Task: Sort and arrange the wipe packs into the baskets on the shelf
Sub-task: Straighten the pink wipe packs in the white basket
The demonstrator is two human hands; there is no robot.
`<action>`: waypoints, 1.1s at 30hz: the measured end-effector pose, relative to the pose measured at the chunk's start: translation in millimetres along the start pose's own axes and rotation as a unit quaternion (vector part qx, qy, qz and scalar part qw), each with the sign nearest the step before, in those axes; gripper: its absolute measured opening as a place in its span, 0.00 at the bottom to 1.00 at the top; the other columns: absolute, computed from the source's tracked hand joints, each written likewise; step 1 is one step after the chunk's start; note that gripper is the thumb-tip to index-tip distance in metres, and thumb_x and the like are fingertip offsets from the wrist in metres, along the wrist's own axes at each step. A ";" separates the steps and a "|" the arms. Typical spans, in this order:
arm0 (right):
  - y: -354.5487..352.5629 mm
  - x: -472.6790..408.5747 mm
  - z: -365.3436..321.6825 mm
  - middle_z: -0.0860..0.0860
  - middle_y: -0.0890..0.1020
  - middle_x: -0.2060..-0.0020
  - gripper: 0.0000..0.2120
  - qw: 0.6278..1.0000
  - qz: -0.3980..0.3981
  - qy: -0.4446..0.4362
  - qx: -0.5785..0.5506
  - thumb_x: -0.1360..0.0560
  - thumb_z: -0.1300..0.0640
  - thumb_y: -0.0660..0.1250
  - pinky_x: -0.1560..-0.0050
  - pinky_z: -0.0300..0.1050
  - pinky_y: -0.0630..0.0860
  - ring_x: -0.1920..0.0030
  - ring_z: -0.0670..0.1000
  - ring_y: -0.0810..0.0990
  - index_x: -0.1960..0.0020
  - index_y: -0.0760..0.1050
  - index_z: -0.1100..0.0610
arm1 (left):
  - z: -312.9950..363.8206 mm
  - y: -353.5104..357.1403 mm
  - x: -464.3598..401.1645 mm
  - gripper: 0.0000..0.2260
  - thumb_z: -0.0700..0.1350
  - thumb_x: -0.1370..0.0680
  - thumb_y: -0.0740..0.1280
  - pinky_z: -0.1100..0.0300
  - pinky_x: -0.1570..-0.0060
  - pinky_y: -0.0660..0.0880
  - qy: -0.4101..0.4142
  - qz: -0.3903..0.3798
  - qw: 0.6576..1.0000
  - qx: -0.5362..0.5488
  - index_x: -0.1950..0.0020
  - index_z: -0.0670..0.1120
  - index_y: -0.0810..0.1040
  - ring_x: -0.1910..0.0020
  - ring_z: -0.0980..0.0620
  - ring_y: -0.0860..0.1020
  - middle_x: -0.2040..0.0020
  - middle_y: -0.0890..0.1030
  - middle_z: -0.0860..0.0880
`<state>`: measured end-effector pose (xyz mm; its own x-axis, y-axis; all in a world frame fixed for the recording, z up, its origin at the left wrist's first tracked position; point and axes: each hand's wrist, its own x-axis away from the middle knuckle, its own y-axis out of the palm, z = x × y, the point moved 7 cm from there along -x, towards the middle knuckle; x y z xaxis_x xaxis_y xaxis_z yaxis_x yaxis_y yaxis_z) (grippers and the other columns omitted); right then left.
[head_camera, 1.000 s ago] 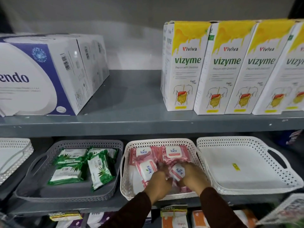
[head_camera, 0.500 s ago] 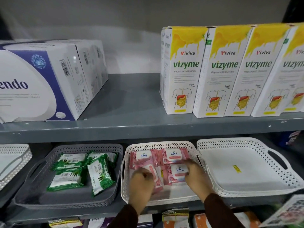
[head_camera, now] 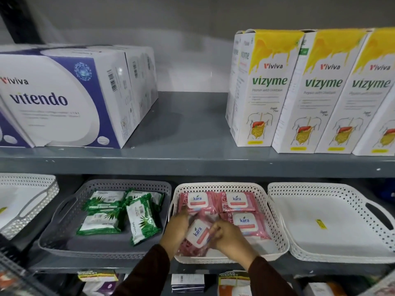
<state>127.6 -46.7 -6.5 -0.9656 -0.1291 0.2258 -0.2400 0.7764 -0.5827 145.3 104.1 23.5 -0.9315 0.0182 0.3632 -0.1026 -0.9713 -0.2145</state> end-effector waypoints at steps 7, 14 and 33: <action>-1.6 -8.3 3.7 0.43 0.79 0.38 0.28 0.995 -0.018 -0.078 0.067 0.33 0.55 0.78 0.37 0.41 0.74 0.41 0.43 0.78 0.35 0.76 0.46 | -12.9 -3.4 26.9 0.19 0.54 0.18 0.55 0.60 0.65 0.79 0.003 0.031 0.999 0.011 0.57 0.48 0.81 0.66 0.51 0.83 0.66 0.85 0.48; -8.6 -2.7 -3.1 0.44 0.82 0.58 0.10 0.984 0.098 -0.081 0.126 0.29 0.54 0.76 0.57 0.36 0.78 0.62 0.41 0.79 0.50 0.79 0.47 | -8.3 12.0 11.3 0.21 0.39 0.26 0.70 0.79 0.64 0.69 0.155 -0.084 0.930 -0.322 0.34 0.48 0.74 0.57 0.61 0.77 0.38 0.78 0.52; -73.9 -11.4 94.8 0.38 0.77 0.35 0.28 0.984 0.128 0.021 0.126 0.28 0.68 0.70 0.37 0.44 0.77 0.41 0.43 0.79 0.43 0.78 0.35 | -3.1 12.1 -24.4 0.10 0.32 0.24 0.65 0.48 0.49 0.78 0.224 -0.061 0.942 -0.243 0.46 0.41 0.80 0.55 0.47 0.82 0.47 0.81 0.45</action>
<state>146.8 -161.1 -40.0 -0.9940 0.0795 0.0752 -0.0123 0.6019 -0.7985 165.7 92.7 9.2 -0.9452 0.3263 0.0152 -0.2635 -0.7343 -0.6256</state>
